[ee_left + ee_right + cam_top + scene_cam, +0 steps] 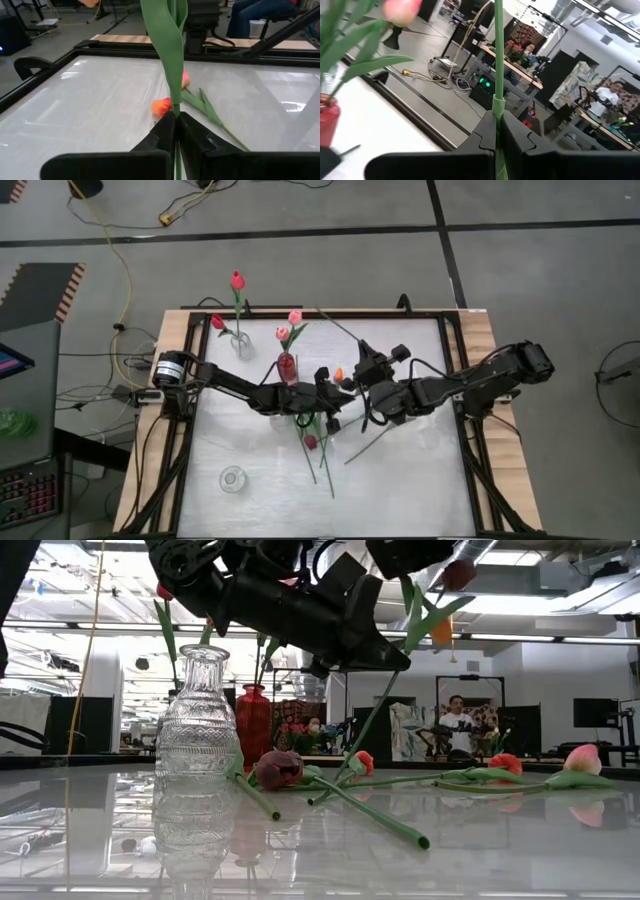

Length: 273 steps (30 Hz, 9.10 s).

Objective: Sort flowers into vase by color
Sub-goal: Put the orange tulip into the middle transparent vase, then put the dark red tulip into the bottom transparent vase

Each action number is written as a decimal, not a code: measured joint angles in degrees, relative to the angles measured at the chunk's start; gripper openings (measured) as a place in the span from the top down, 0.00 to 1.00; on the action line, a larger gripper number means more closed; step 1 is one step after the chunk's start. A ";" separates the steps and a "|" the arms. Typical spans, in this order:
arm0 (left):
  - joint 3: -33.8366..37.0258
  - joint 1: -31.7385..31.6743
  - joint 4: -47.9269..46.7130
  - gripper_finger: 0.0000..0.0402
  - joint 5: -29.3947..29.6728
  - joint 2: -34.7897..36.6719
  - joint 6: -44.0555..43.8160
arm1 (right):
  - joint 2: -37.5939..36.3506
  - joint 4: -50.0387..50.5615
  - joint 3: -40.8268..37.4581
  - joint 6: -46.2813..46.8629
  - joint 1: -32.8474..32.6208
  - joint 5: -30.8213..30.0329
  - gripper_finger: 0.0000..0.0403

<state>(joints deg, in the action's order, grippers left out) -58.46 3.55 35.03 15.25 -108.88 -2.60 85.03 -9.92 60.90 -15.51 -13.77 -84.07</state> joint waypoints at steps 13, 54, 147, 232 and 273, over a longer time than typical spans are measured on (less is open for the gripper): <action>0.02 0.28 -1.43 0.94 0.07 0.02 -0.64 | 0.00 -6.74 0.00 -13.08 2.10 0.08 0.91; 0.05 0.37 -23.92 0.65 -2.99 17.05 -1.63 | -17.18 53.23 -0.02 -24.25 -3.89 17.01 0.91; 0.02 -2.64 -14.34 1.00 -0.85 16.95 -10.21 | 0.42 8.74 -0.11 -78.99 -3.75 23.58 0.54; 24.06 21.68 -9.00 0.97 39.08 43.58 -4.55 | -6.63 35.05 -0.02 26.63 6.28 37.43 0.47; 24.04 24.92 -26.32 0.69 37.64 53.51 -2.43 | 5.45 43.01 -0.04 35.96 10.85 66.87 0.47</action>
<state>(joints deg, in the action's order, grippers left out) -34.41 28.47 8.71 52.88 -55.37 -5.04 90.49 33.08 60.86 20.45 -2.92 -17.20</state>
